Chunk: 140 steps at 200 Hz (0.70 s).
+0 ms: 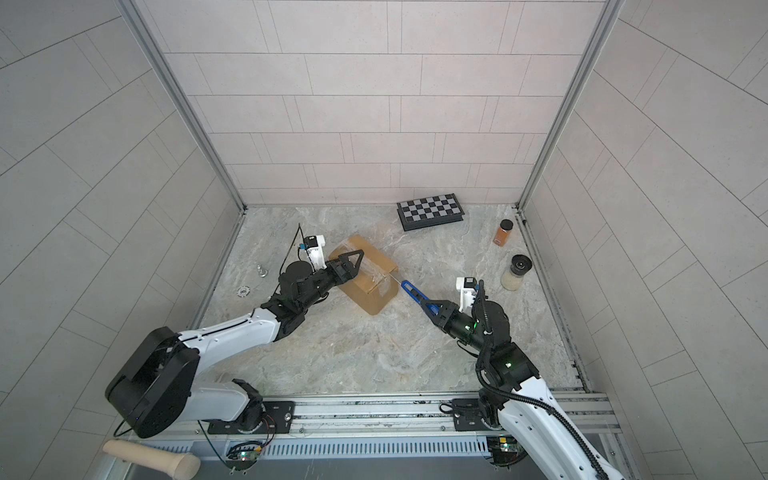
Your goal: Unpack the express box
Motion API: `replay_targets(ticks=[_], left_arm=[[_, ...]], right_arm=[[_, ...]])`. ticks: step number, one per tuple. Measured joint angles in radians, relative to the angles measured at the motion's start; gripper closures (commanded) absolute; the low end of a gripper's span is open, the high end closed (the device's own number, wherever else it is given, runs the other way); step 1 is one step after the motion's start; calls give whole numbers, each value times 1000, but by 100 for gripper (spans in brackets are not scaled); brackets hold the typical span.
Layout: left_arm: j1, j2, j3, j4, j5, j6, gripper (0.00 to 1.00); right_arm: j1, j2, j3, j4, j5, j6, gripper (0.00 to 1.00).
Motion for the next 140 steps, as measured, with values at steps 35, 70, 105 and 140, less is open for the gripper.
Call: replay_targets(ticks=[35,70,105,140], left_arm=[[0,0,0,1,0,0,0],[0,0,0,2,0,0,0],[0,0,0,2,0,0,0],[0,0,0,2,1,0,0]], right_arm=[[0,-6,-2,0,0,0,100],[0,-26,-2,-18,0,-1,100],[0,-34,-2,-32,2,-1,100],[0,-28,-2,-30,5,-1,100]])
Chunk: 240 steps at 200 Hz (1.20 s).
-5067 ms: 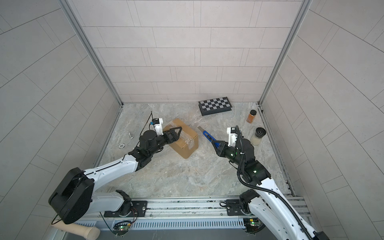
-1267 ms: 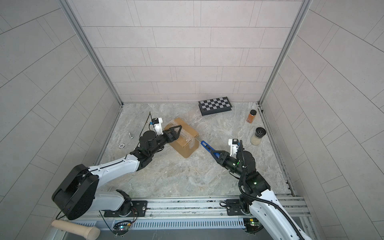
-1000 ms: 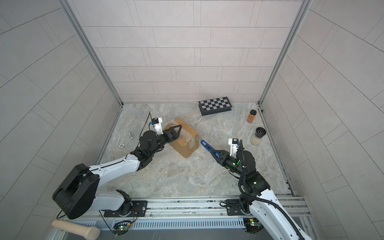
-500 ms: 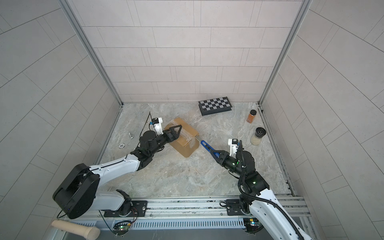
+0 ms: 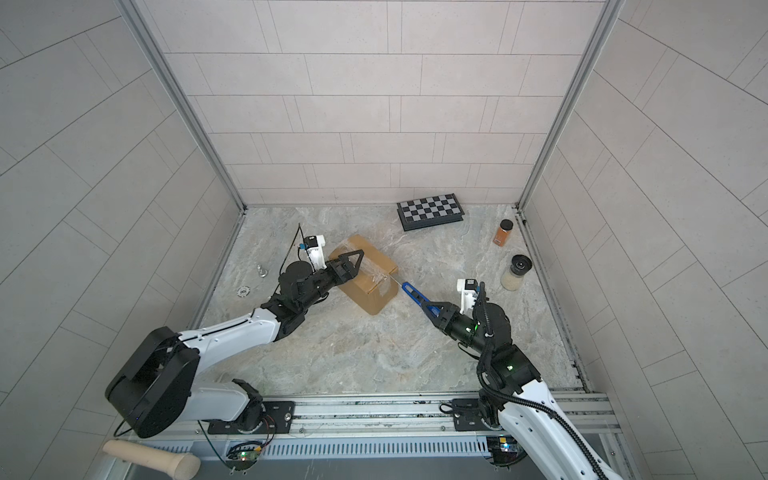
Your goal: Unpack the express box
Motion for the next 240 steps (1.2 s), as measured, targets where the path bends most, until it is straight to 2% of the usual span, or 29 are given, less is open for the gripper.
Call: replay_targets(ticks=[142,240], left_arm=[[0,1,-4,8,0,0,0],[0,3,-4,14,0,-1,0]], right_arm=[[0,41,0,45,-3,2,100],[0,89,0,130,-34,65,100]])
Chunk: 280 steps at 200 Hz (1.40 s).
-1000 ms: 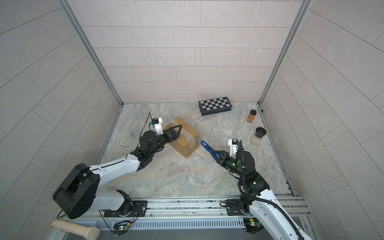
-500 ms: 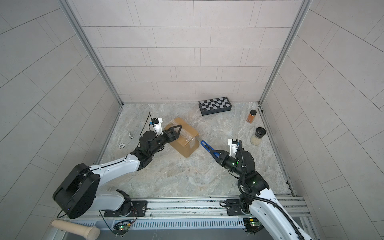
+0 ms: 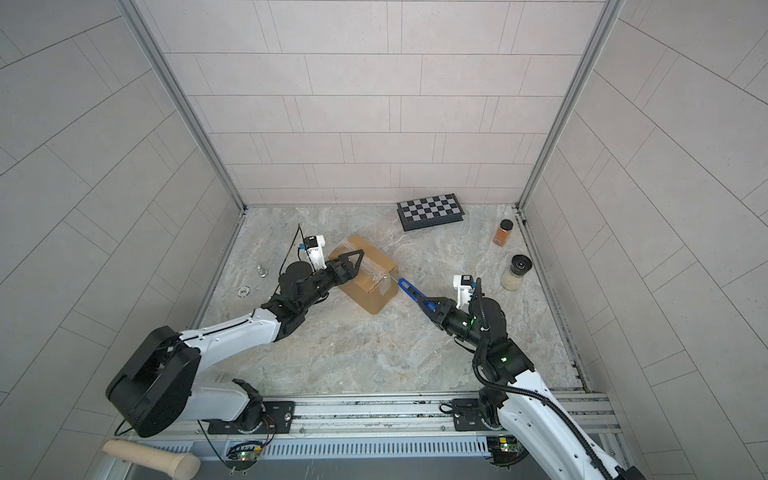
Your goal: Unpack the express box
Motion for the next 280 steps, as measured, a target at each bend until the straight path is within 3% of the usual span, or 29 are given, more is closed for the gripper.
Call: replay_targets(ticks=[51,122,190,230,280], left_arm=[[1,0,0,1,-1,0,0],[2,1,-2,4,4,-6,0],[2,7,-2,17,6,-6,0],[2,7,-2,16,6,-6,0],[2,-8,0,-13,5,6,0]], right_arm=[[9,8,-2,24,-5,58,100],[83,100,-2,94,17,49,100],[98,84,10,84,-8,35,100],[92,8,87,-138,11,-64,100],[-10,-125,258,-448,105,-245,100]])
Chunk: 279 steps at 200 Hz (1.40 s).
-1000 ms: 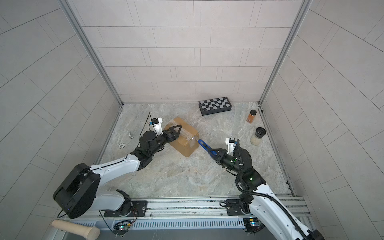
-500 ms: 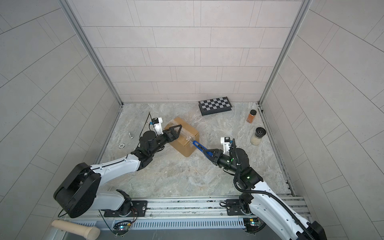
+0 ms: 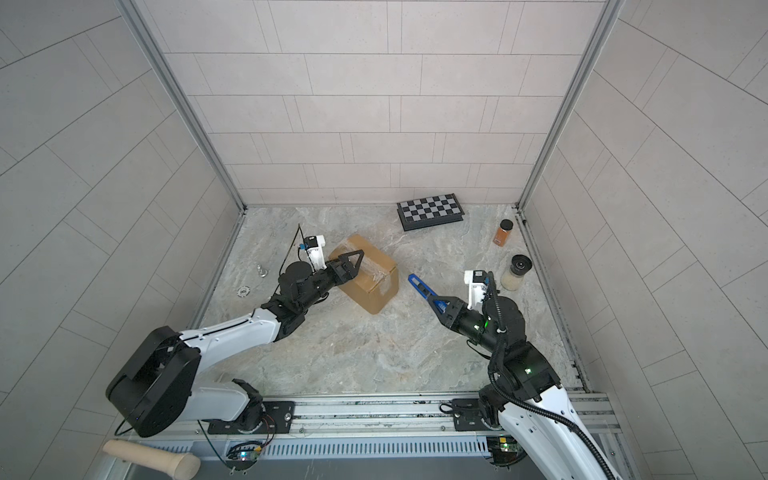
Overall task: Unpack the express box
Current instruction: 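Lower the blue knife onto the table and open the right gripper, then reach the right gripper to the box's far side while the left holds the box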
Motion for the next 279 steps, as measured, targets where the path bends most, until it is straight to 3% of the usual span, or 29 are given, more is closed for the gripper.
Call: replay_targets(ticks=[29,53,93,155,176,198,208,242,279], left_arm=[[0,-35,15,-86,2,14,0],[0,-94,31,-176,1,34,0],[0,-283,60,-279,-30,77,0],[0,-504,-116,-343,-116,63,0],[0,-517,-166,-381,-133,44,0],[0,-523,-172,-395,-142,37,0],[0,-526,-172,-395,-145,37,0],[0,-521,-172,-395,-150,37,0],[0,-461,-145,-416,-151,38,0]], right_arm=[[-45,58,23,-49,51,-95,100],[-62,212,-14,11,81,-171,100],[-80,536,-55,239,78,-253,100],[-91,782,-146,657,70,-262,100],[-91,862,-179,758,72,-251,85],[-97,904,-209,826,71,-239,53],[-98,925,-209,843,74,-230,45],[-120,859,-165,737,108,-253,33],[-126,750,56,553,163,-353,29]])
